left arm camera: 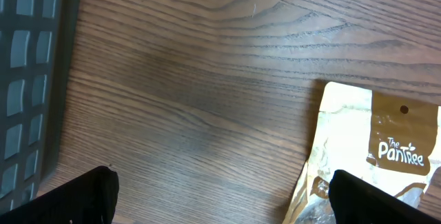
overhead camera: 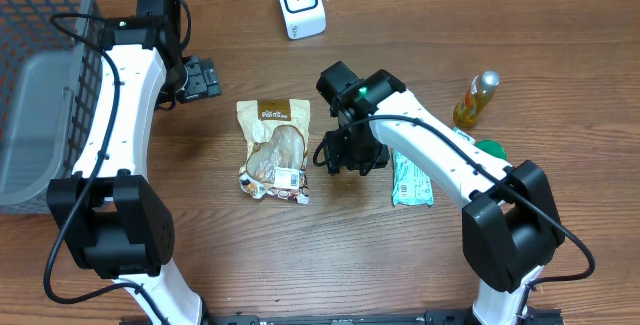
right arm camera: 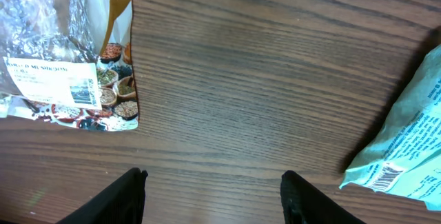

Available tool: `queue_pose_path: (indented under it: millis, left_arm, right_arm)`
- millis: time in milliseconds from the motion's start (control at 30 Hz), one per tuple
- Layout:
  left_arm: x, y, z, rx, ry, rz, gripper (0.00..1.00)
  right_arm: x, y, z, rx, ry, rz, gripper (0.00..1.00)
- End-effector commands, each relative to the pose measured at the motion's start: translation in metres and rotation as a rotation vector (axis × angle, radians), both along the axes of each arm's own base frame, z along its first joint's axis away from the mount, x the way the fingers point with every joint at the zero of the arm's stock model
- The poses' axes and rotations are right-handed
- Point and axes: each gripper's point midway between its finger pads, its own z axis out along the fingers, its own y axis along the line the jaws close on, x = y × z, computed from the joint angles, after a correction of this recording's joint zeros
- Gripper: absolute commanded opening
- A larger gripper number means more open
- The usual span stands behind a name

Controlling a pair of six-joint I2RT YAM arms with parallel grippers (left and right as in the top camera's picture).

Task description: Scan the item barcode

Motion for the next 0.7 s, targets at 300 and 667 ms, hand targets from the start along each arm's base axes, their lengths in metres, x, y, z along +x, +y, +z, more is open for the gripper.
queue_pose_path:
  millis: [300,667]
  left_arm:
    - [0.003,-0.001,0.011,0.014,-0.031,-0.007,0.99]
    - [0.003,-0.001,0.011,0.014,-0.031,-0.007,1.00]
  right_arm:
    - [0.010,-0.005,0.001,-0.034,-0.058,-0.013,0.26]
    - [-0.001,-0.015,-0.038,-0.052,-0.040,-0.013,0.04]
